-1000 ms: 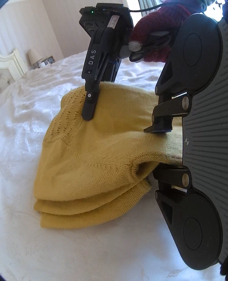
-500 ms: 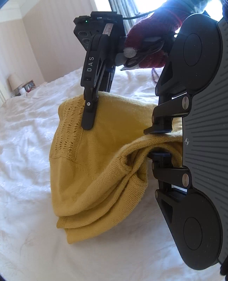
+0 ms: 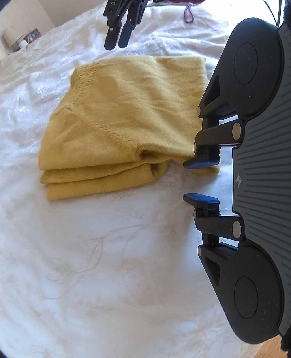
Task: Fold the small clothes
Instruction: 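Fold the held side inward with the left gripper and lower it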
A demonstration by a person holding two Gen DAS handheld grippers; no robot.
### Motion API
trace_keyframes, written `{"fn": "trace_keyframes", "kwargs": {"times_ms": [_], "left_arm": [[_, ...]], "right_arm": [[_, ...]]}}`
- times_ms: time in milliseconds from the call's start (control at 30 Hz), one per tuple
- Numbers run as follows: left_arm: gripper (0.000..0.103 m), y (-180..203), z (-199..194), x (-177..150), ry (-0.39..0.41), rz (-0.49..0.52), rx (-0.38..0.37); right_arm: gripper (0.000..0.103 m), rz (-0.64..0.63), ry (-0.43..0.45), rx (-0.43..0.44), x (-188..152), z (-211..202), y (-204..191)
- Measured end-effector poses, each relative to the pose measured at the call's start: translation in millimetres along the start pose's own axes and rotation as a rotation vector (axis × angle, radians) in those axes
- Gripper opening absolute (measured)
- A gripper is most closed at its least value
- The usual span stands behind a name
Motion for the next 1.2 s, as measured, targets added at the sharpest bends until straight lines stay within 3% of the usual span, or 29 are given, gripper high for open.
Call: {"fn": "trace_keyframes", "kwargs": {"times_ms": [100, 200, 300, 400, 600, 633, 700, 767, 900, 1000, 1100, 1200], "left_arm": [[0.025, 15.9, -27.1, 5.5, 0.125, 0.044, -0.032], [0.036, 37.7, -30.8, 23.8, 0.191, 0.080, -0.061], [0.040, 50.5, -12.9, 49.0, 0.194, 0.025, -0.098], [0.040, 57.3, 11.4, 72.0, 0.194, -0.032, -0.068], [0.039, 54.6, 41.7, 94.5, 0.116, -0.038, -0.110], [0.035, 53.7, 45.6, 95.4, 0.100, -0.042, -0.117], [0.012, 51.0, 48.7, 95.4, 0.100, -0.059, -0.114], [0.004, 47.7, 45.1, 93.3, 0.117, -0.072, -0.122], [0.004, 38.2, 24.6, 82.0, 0.243, -0.046, -0.018], [0.004, 26.4, 30.8, 77.8, 0.213, -0.061, 0.008], [0.008, 22.0, 34.7, 80.2, 0.203, -0.082, -0.015], [0.024, 24.5, 39.3, 85.3, 0.193, -0.082, 0.011]], "right_arm": [[0.061, -0.039, 0.014, 0.000, -3.2, -4.5, -5.5], [0.061, -0.047, 0.023, 0.009, -4.8, -6.3, -7.5], [0.061, -0.061, 0.021, 0.016, -4.6, -5.1, -12.4], [0.062, -0.076, 0.027, 0.025, -3.6, -6.8, -17.5], [0.064, -0.066, 0.041, 0.029, -2.3, -8.3, -20.0], [0.065, -0.061, 0.041, 0.029, -2.4, -7.7, -19.7], [0.065, -0.057, 0.040, 0.029, -3.0, -6.1, -19.6], [0.065, -0.064, 0.035, 0.028, -3.1, -4.4, -20.8], [0.065, -0.108, 0.042, 0.021, 0.3, -3.1, -29.4], [0.065, -0.157, 0.055, 0.014, 7.6, 0.7, -37.8], [0.066, -0.199, 0.023, -0.013, 17.8, 18.6, -41.6], [0.066, -0.236, -0.041, -0.087, 25.1, 49.4, -35.6]]}}
Point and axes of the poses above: each gripper's, at about its wrist camera, not at the fingertips, and z roughly the way its jaws point, y to its right, x to its top, the point moved 2 cm from there along z, roughly the way its jaws point, and after that the axes turned 12 degrees about -z, right-handed, at the moved point
